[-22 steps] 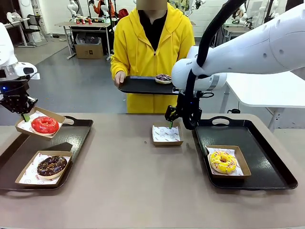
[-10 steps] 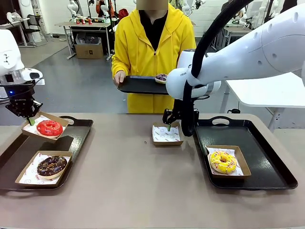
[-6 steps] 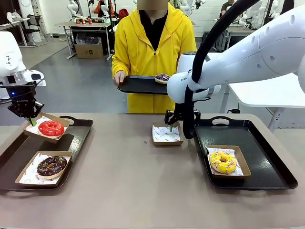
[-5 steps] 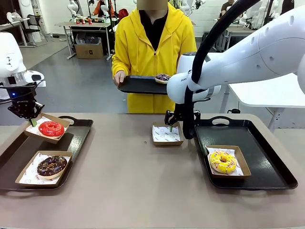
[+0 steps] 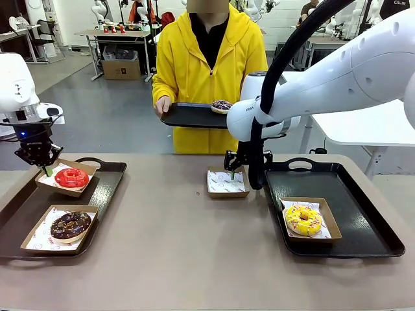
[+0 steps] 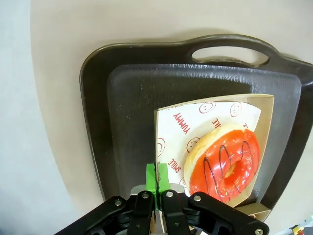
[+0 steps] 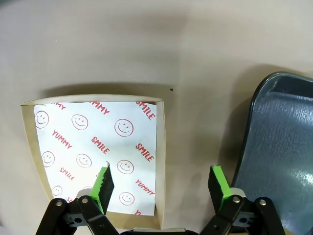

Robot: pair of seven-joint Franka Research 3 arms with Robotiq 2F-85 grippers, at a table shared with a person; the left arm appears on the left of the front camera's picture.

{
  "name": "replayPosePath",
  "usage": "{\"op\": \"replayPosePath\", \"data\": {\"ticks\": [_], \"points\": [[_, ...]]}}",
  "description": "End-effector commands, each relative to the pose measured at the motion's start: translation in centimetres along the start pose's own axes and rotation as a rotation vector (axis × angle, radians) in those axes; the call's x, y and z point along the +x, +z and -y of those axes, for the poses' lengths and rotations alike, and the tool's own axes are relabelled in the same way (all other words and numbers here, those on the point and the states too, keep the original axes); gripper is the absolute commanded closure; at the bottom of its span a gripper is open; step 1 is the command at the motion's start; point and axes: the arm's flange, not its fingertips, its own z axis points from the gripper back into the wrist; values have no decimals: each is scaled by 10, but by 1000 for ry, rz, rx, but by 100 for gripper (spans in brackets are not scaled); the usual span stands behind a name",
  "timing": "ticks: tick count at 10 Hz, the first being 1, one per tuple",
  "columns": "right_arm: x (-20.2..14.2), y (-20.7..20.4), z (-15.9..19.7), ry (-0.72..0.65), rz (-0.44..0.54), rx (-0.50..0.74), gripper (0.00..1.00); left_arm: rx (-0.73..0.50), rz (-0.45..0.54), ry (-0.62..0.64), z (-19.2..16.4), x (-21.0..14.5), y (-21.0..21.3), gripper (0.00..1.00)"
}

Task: Individually package the donuts and arrange them on the tray.
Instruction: Place the picked Paper togo box on the Handle tray while simultaneously picking up another Paper togo box from the table with the other hand.

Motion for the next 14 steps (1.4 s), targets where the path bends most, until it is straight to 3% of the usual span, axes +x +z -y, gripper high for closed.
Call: {"op": "replayPosePath", "data": {"ticks": [1,2,3,5,6,7,8,10,11,12,14], "points": [[-1,-4,-1,-1,15,-6,58,-27,5,-17,-3,4,5,53],[-1,-4,-1,-11,13,-2,59,-27,8,-19,-3,4,7,40],[0,-4,-1,-16,14,2,100,-25,6,-15,-3,4,8,0],[0,-5,0,-22,8,6,100,-24,0,-18,-4,3,7,0],[0,-5,0,-25,9,8,88,-24,-1,-21,-4,2,7,17],[0,-5,0,-28,9,10,97,-28,0,-24,-5,2,8,8],[0,-5,1,-33,8,11,100,-30,0,-26,-5,1,9,0],[0,-5,1,-40,5,15,100,-37,-4,-25,-5,0,10,0],[0,-5,1,-45,4,17,100,-45,-12,-24,-5,-1,12,10],[1,-5,1,-48,4,19,100,-50,-14,-29,-5,-3,14,1],[1,-4,0,-55,0,19,100,-83,-18,-36,-7,-9,21,0]]}}
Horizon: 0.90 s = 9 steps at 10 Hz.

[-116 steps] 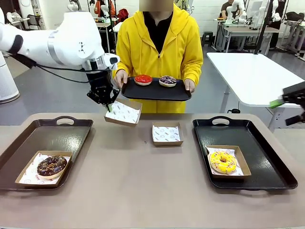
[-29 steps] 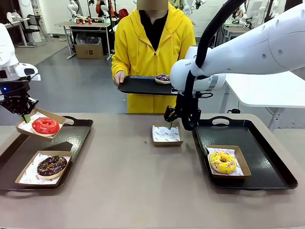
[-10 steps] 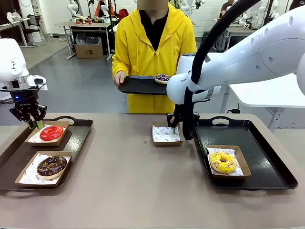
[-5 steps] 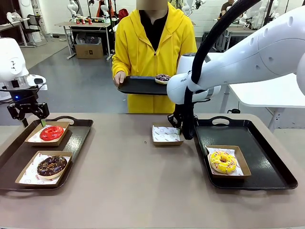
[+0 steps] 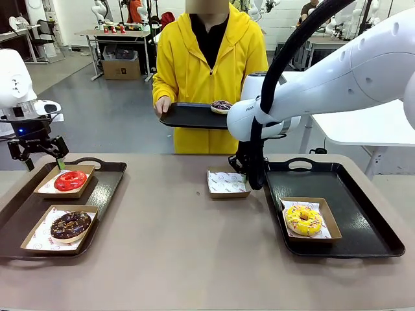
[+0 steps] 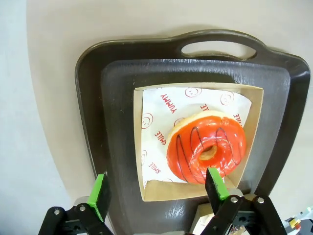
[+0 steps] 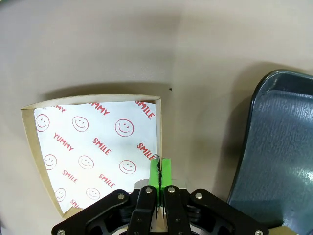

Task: Individually package the donuts and arrange them on the tray.
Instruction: Place the picked Paper togo box on the Handle tray while simultaneously picking up another Paper togo box from the table with the other hand.

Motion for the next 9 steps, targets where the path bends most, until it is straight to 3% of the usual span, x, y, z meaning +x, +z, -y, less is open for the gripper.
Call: {"op": "replayPosePath", "data": {"ticks": [1,5,7,9], "points": [[0,0,-1,-44,6,13,100,-86,-15,-34,-8,-12,14,0],[6,82,-6,-90,29,-29,100,-353,-15,-20,-59,-87,69,0],[28,130,-9,-125,40,-13,100,-491,15,-19,-86,-130,93,0],[56,168,-20,-148,60,-19,100,-672,116,0,-123,-169,114,0]]}}
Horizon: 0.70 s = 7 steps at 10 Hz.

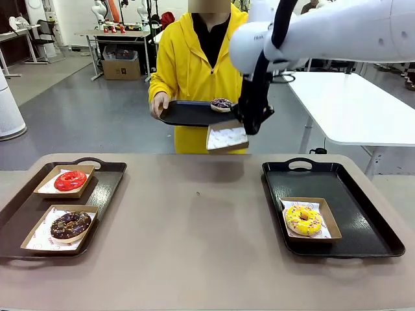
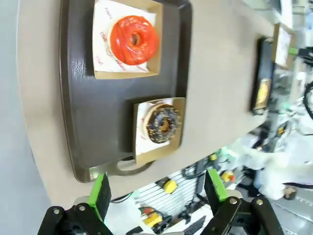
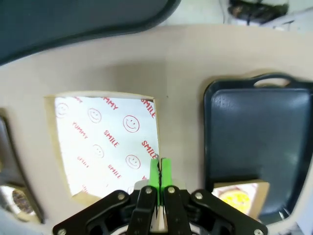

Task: Individually package the donuts and arrange them on the tray.
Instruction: Place the picked Paper togo box on the Handle tray while simultaneously picking up another Paper togo box from the table with the other hand.

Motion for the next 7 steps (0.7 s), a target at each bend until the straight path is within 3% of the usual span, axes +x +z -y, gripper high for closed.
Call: {"op": "replayPosePath", "data": {"ticks": [1,3,7], "points": [[36,11,-30,-37,2,-36,100,-214,132,-1,-25,-28,27,0],[52,22,-49,-36,-3,-55,100,-372,213,53,-56,-51,46,0],[73,17,-63,-50,-27,-57,100,-554,178,206,-118,-76,46,0]]}}
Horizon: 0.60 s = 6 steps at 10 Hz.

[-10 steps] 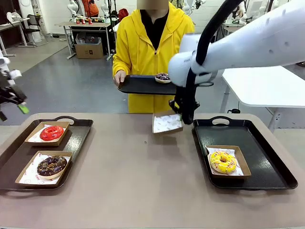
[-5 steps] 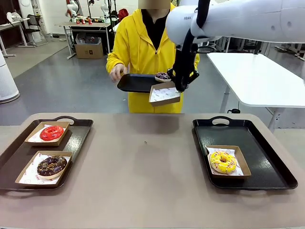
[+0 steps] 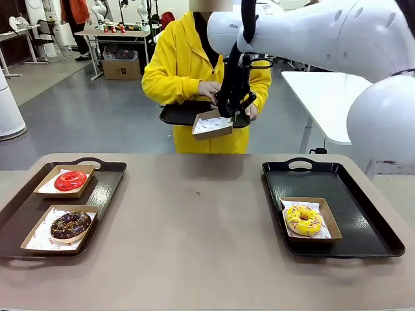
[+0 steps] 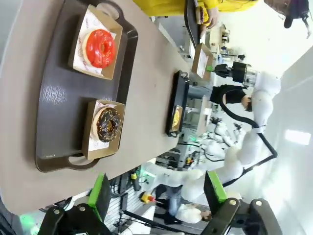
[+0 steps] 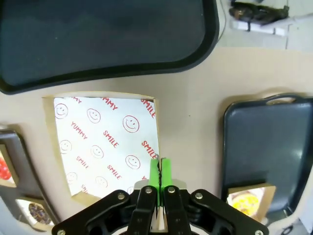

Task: Individually package the donuts and arrange them on the tray.
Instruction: Place the picked Paper togo box on the Handle tray while simultaneously picking up another Paper togo box from the table with the other hand.

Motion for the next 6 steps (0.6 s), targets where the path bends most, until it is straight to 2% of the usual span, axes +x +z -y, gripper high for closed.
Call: {"op": "replayPosePath", "data": {"ticks": [1,4,6], "points": [[23,8,-13,-31,-1,-28,100,-65,-25,43,-19,12,8,0],[23,4,-13,-36,-7,-13,100,-49,-28,74,-37,18,15,0],[27,-2,-10,-36,-29,-11,100,-39,-45,94,-38,10,3,0]]}}
